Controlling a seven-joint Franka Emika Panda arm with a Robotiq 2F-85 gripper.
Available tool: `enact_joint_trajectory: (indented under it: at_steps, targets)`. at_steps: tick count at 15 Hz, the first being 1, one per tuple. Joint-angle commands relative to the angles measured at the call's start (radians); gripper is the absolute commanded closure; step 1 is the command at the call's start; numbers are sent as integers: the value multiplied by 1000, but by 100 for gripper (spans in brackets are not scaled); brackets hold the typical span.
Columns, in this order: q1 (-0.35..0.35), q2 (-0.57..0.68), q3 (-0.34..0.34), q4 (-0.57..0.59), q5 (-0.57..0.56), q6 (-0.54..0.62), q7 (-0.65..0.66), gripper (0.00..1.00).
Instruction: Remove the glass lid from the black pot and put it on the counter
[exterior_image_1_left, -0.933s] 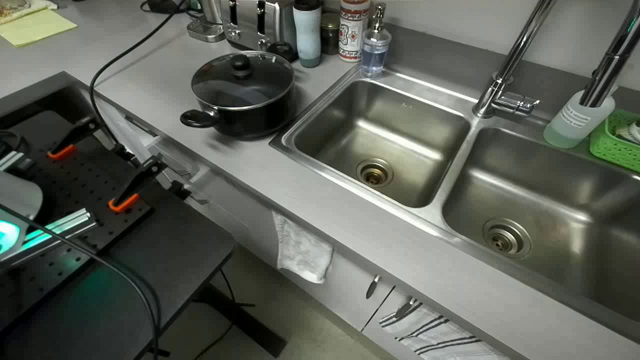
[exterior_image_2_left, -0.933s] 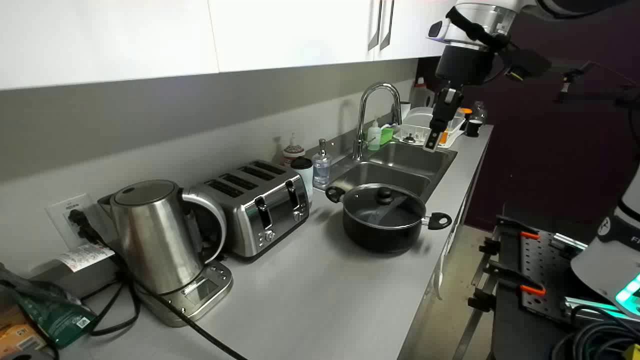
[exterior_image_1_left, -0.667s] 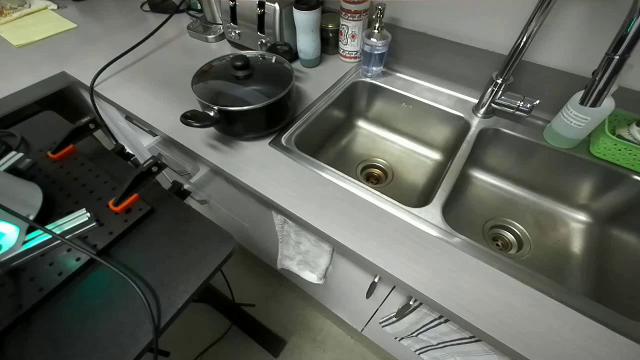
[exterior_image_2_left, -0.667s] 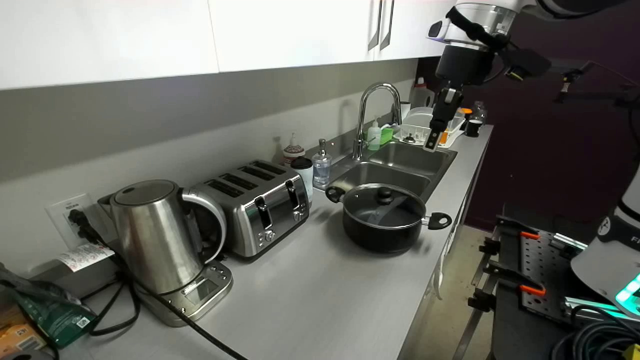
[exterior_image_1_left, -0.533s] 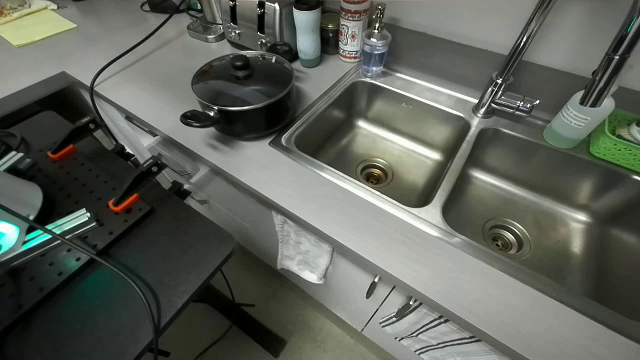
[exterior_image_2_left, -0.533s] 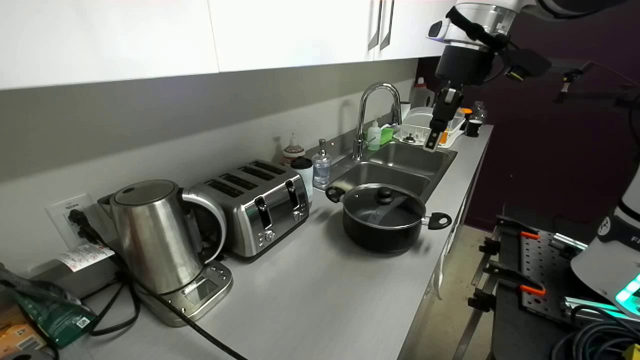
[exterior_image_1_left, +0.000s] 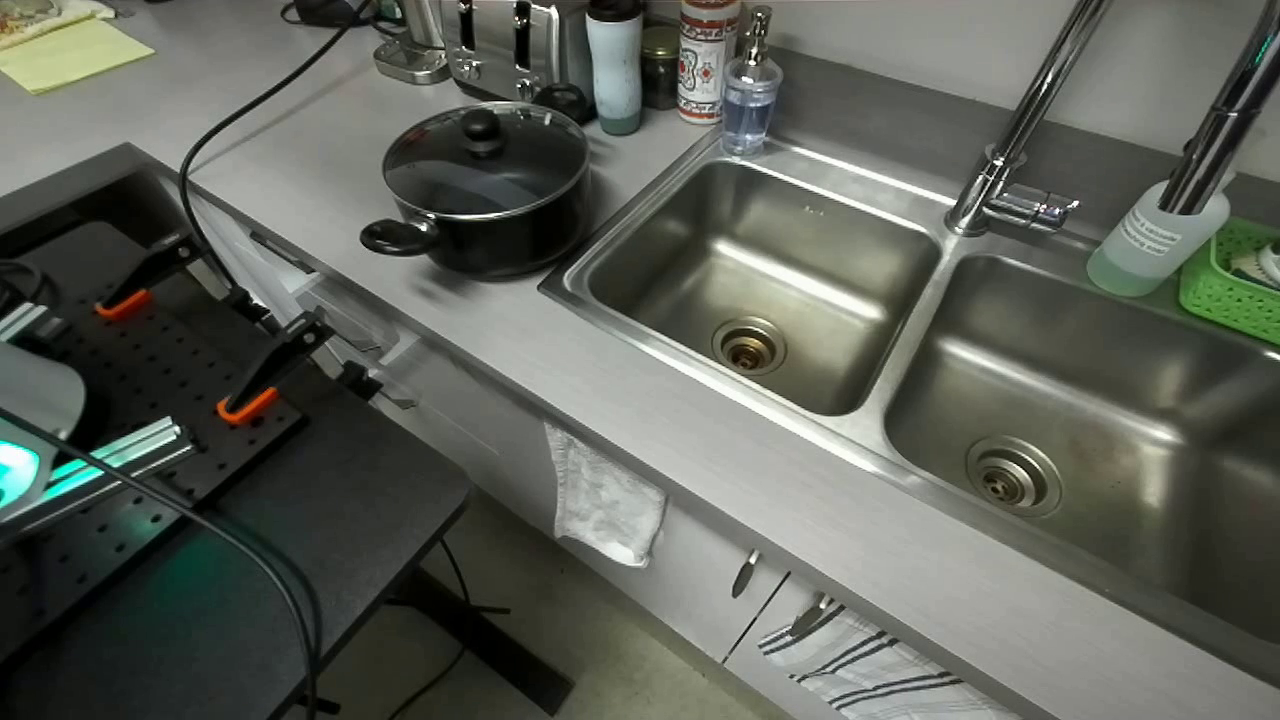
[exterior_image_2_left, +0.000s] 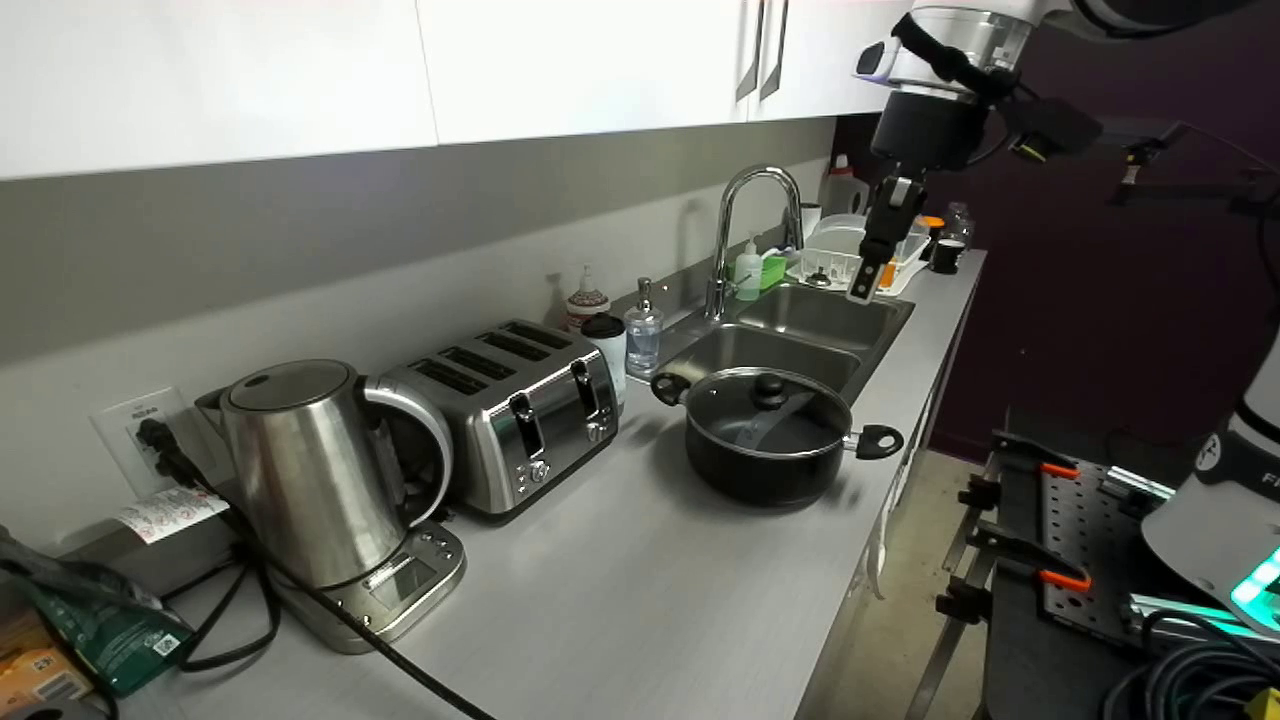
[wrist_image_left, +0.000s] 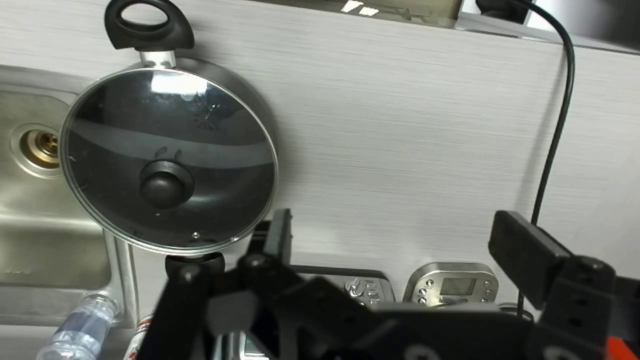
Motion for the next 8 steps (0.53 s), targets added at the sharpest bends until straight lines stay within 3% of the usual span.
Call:
enact_joint_trajectory:
  at_steps: [1, 8]
  targets:
    - [-13, 37, -5, 14, -21, 8, 5, 0]
    - [-74, 128, -35, 38, -72, 16, -7, 0]
